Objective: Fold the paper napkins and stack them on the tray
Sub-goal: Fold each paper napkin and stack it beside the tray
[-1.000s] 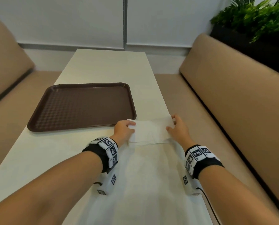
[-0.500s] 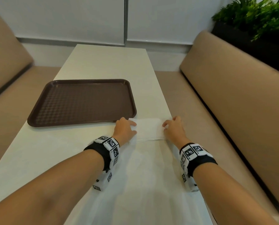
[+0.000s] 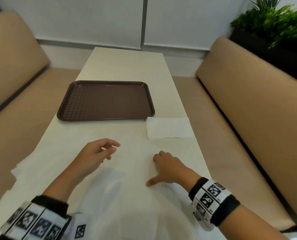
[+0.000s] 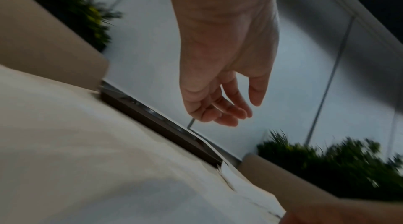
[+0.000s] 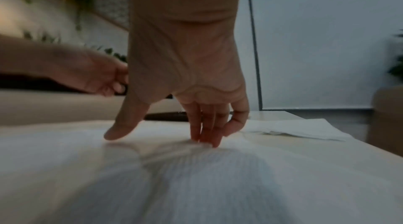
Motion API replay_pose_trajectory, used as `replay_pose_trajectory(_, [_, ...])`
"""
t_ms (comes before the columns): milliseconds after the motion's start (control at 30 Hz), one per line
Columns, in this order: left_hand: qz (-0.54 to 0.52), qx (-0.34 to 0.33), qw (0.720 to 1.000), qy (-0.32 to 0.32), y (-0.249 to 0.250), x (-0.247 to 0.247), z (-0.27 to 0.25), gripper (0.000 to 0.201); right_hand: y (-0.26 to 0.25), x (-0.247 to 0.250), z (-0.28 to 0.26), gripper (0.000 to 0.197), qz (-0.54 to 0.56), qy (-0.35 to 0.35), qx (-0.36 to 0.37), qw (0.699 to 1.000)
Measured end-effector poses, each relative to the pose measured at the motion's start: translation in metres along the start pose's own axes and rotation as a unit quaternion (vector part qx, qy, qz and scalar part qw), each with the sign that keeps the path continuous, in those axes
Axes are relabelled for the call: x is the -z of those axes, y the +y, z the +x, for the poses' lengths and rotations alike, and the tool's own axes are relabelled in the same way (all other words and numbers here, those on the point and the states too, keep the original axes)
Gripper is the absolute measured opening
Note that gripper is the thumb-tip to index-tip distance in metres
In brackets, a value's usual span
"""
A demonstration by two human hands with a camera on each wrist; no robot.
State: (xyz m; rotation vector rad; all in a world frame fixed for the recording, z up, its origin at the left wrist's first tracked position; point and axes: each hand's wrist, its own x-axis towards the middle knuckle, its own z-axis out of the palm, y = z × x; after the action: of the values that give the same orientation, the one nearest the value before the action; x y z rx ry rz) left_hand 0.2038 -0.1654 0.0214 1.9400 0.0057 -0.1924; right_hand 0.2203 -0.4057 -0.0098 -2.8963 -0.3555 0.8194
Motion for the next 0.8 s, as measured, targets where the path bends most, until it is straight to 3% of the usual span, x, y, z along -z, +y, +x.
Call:
replay_pose_trajectory(100, [-0.031, 0.015, 0.999, 0.025, -0.013, 0.017, -0.036, 0.021, -0.014, -0.008, -0.001, 0.090, -0.004, 0.029, -0.040, 0.999])
replay_pose_trajectory(167, [-0.043, 0.016, 0.998, 0.035, -0.019, 0.026, -0.054, 0.025, -0.020, -0.007, -0.005, 0.083, 0.014, 0.041, -0.048, 0.998])
replay_pose_trajectory(333, [-0.061, -0.001, 0.996, 0.066, -0.023, 0.044, -0.074, 0.025, -0.033, 0.016, -0.035, 0.012, 0.134, 0.135, 0.012, 0.982])
replay_pose_trajectory(367, [-0.063, -0.004, 0.996, 0.067, -0.022, 0.045, -0.074, 0.023, -0.036, 0.025, -0.047, 0.005, 0.171, 0.152, 0.035, 0.973])
replay_pose_trajectory(433, [-0.061, 0.002, 0.997, 0.056, -0.020, 0.042, -0.071, 0.037, -0.042, 0.047, -0.072, 0.008, 0.232, 0.172, 0.096, 0.952])
replay_pose_trajectory(500, [-0.074, 0.004, 0.997, 0.016, -0.015, 0.036, -0.065, 0.073, -0.048, 0.072, -0.099, 0.011, 0.304, 0.172, 0.168, 0.922])
replay_pose_trajectory(567, [-0.127, -0.019, 0.991, -0.045, -0.006, 0.028, -0.062, 0.098, -0.053, 0.093, -0.124, 0.006, 0.393, 0.168, 0.214, 0.878])
replay_pose_trajectory(633, [-0.213, -0.044, 0.970, -0.109, 0.007, 0.019, -0.060, 0.096, -0.052, 0.109, -0.143, 0.016, 0.477, 0.181, 0.230, 0.828])
replay_pose_trajectory(700, [-0.288, -0.048, 0.946, -0.144, 0.022, 0.012, -0.063, 0.079, -0.049, 0.120, -0.156, 0.033, 0.533, 0.210, 0.225, 0.788])
replay_pose_trajectory(767, [-0.312, -0.045, 0.936, -0.154, 0.034, 0.006, -0.066, 0.068, -0.041, 0.123, -0.162, 0.044, 0.548, 0.225, 0.218, 0.776])
replay_pose_trajectory(800, [-0.319, -0.044, 0.935, -0.149, 0.038, 0.004, -0.067, 0.060, -0.036, 0.121, -0.164, 0.050, 0.542, 0.215, 0.212, 0.784])
